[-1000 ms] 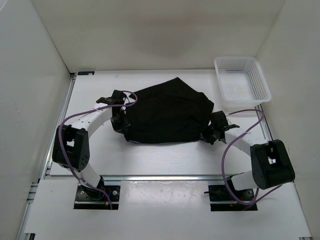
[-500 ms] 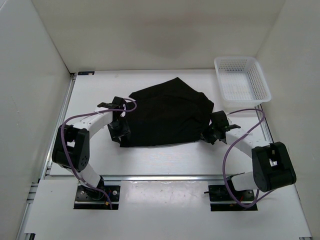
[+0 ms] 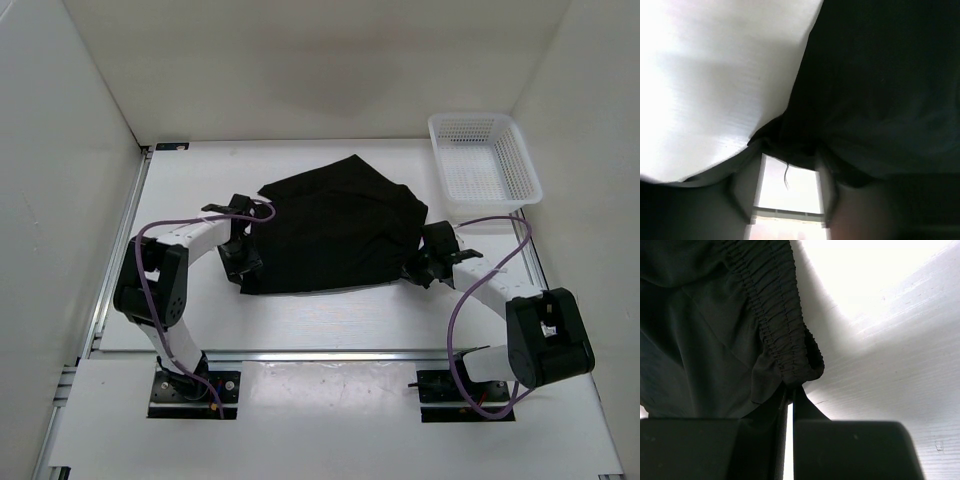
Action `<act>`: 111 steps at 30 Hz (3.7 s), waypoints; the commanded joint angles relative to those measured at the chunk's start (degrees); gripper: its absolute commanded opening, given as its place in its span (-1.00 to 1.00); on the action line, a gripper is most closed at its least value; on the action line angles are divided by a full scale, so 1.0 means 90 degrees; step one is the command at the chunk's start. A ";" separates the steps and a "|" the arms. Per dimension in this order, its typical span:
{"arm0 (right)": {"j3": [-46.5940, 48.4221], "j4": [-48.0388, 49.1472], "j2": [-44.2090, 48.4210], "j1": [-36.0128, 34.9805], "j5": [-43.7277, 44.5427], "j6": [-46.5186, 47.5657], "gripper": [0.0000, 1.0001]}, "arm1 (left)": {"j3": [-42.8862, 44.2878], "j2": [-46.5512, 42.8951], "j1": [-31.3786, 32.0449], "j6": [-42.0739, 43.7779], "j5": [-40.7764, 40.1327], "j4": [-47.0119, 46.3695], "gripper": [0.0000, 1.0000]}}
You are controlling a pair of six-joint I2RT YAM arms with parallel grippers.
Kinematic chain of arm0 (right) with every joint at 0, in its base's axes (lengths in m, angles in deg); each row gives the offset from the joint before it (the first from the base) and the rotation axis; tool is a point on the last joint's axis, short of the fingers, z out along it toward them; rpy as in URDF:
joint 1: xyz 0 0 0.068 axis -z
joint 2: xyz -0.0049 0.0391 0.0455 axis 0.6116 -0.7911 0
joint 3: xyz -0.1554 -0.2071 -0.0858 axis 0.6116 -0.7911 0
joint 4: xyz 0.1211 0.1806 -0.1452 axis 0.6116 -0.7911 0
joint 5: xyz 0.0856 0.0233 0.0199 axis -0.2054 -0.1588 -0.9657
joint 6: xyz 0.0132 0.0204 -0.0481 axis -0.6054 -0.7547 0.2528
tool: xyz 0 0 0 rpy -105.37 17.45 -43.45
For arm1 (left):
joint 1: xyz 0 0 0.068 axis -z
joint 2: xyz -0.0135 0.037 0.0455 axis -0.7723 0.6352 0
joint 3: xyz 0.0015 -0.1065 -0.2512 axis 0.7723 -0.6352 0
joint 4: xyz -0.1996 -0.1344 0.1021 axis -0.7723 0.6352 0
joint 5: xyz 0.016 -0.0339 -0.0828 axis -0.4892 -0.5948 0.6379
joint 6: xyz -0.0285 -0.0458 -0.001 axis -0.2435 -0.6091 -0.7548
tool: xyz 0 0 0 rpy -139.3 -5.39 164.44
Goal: Fold and stack the shorts
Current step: Flatten the shorts out
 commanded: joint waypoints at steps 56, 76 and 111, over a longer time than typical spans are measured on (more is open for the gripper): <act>0.2008 -0.0590 0.0071 0.0371 0.0382 0.1017 -1.00 | 0.2872 -0.0359 -0.0796 0.0686 -0.0171 0.1421 -0.79; 0.4881 -0.1585 0.1486 0.0557 0.0168 0.2960 -1.00 | 0.4984 -0.1985 -0.1803 0.0950 0.0992 0.1812 -0.79; 0.5586 -0.2243 0.0165 0.0557 -0.0829 0.4076 -1.00 | 0.6207 -0.0857 -0.1998 0.0921 0.0093 0.1248 -0.79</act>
